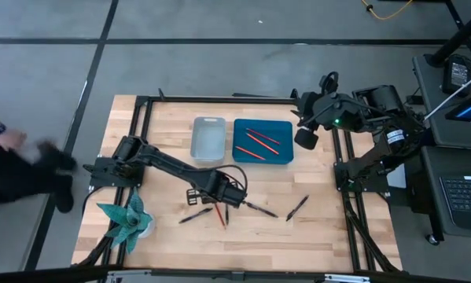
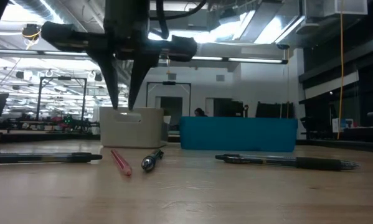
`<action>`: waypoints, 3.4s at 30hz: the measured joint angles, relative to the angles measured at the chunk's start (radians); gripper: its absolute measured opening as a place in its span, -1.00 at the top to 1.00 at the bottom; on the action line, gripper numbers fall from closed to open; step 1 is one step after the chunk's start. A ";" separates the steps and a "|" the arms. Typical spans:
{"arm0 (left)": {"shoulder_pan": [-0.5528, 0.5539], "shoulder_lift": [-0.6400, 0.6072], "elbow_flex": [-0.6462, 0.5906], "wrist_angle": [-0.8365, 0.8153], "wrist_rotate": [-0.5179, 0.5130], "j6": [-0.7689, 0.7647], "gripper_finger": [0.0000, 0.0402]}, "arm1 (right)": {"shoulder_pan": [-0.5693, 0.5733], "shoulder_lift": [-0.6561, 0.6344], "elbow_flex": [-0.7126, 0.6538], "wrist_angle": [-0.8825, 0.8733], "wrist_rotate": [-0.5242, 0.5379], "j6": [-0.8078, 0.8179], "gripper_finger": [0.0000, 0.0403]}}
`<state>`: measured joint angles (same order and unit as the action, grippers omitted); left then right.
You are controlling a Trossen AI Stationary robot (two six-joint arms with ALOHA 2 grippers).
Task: Sort pens & pencils
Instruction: Put the red pencil into the blue bin
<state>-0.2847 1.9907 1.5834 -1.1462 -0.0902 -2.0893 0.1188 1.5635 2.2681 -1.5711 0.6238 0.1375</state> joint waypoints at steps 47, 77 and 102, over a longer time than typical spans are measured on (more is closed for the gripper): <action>0.029 0.000 -0.243 0.311 0.082 -0.108 0.51 | 0.046 -0.002 0.000 0.000 -0.014 0.007 0.54; 0.037 0.022 -0.238 0.304 0.139 -0.100 0.57 | 0.046 -0.002 0.000 0.000 -0.014 0.011 0.54; 0.053 0.033 -0.209 0.289 0.106 -0.019 0.91 | 0.046 -0.003 0.000 0.000 -0.014 0.011 0.54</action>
<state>-0.2321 2.0240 1.3747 -0.8572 0.0162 -2.1083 0.1646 1.5608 2.2681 -1.5711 0.6094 0.1483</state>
